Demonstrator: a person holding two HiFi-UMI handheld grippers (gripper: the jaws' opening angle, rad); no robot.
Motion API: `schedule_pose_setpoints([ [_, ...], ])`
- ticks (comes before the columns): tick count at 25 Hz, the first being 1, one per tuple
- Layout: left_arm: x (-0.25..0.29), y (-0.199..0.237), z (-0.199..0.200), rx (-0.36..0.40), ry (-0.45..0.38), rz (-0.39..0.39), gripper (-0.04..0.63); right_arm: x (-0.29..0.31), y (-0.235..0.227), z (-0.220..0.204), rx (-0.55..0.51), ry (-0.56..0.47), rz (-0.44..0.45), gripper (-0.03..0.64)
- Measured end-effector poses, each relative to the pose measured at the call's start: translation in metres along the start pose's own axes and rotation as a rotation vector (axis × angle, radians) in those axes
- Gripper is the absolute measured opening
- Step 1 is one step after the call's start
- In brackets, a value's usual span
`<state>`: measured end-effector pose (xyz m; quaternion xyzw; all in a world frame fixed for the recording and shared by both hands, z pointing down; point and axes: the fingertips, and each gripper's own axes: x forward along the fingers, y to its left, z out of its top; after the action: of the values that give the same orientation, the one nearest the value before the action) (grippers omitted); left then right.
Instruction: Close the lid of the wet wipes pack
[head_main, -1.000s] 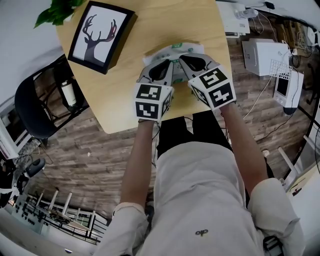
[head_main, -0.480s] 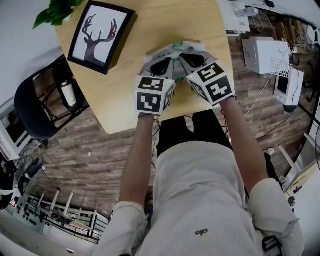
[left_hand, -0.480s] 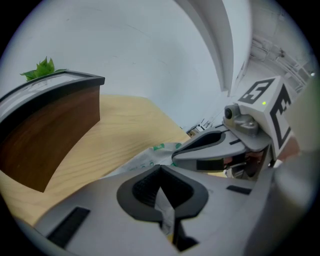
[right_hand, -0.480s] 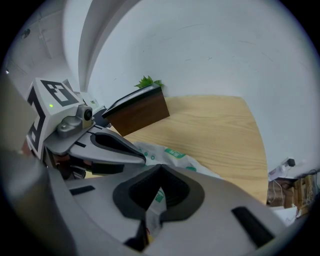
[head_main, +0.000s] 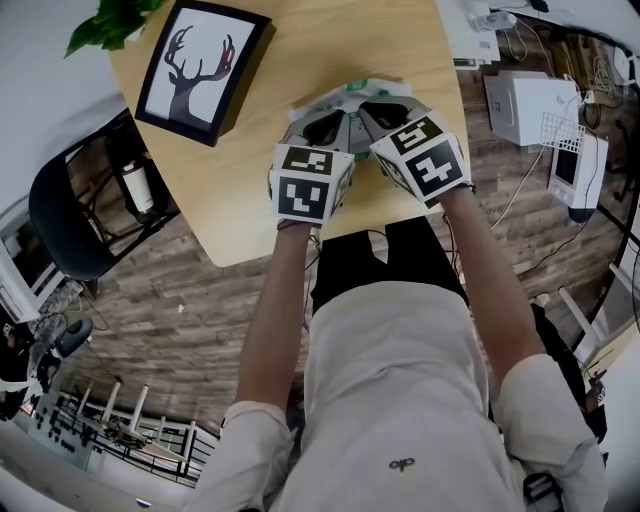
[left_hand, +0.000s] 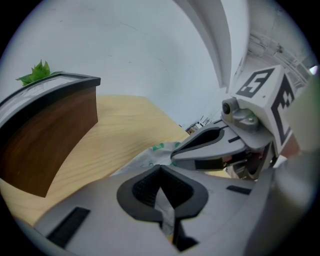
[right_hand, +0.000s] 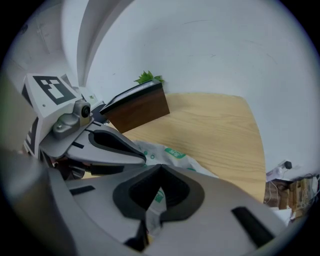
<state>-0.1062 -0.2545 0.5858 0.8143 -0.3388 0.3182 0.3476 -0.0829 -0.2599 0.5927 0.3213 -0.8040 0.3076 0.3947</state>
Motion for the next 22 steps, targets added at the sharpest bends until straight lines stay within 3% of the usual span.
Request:
schedule_pose_setpoints([
  [8,-0.019,-0.008,0.002,0.025,-0.039,0.037,0.008,-0.020,0.013,0.003,0.029,-0.087,-0.020,0.000],
  [13,-0.044,-0.016,0.005,-0.012,-0.074,0.060,0.008,-0.054,0.018,0.006,0.083,-0.165,-0.012,0.000],
  [22,-0.102,-0.065,0.001,-0.031,-0.162,0.128,0.008,-0.136,0.032,-0.005,0.068,-0.310,-0.028,-0.002],
])
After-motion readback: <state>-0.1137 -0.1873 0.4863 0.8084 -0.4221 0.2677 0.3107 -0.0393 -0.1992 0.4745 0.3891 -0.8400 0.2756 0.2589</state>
